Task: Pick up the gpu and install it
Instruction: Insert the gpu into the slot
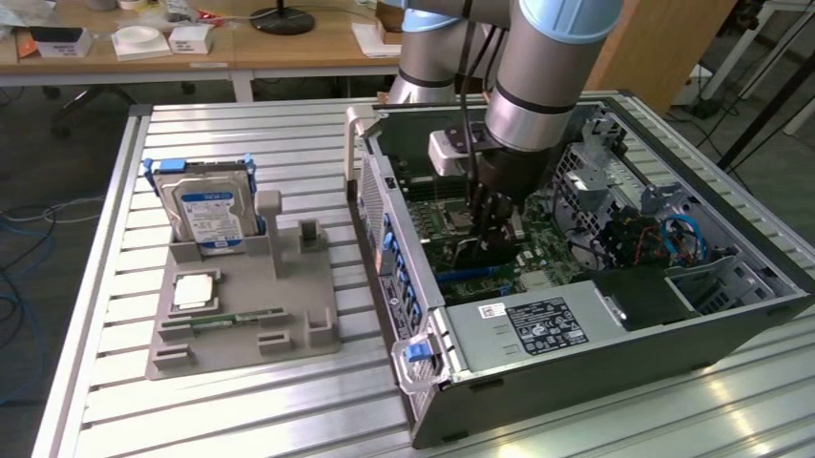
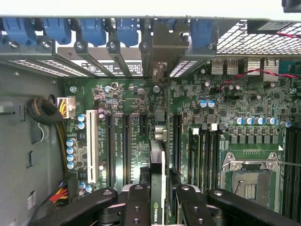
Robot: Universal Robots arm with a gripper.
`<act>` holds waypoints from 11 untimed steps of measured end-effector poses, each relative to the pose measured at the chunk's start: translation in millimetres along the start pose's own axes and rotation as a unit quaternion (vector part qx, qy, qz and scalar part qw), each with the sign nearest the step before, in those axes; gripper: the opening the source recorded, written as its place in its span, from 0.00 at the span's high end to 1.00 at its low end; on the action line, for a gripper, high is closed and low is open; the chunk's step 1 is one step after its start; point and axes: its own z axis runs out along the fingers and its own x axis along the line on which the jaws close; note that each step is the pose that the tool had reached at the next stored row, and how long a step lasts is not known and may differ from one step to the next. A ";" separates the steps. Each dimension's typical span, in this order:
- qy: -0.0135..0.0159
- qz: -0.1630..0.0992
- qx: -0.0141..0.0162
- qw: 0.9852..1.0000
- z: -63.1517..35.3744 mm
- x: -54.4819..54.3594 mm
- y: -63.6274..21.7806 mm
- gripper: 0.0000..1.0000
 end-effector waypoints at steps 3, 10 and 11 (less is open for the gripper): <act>0.000 0.000 0.000 1.000 0.6 0.0 0.0 0.74; 0.000 0.000 0.000 1.000 1.1 0.0 0.0 0.74; 0.000 0.000 0.000 1.000 1.6 0.0 -0.1 0.74</act>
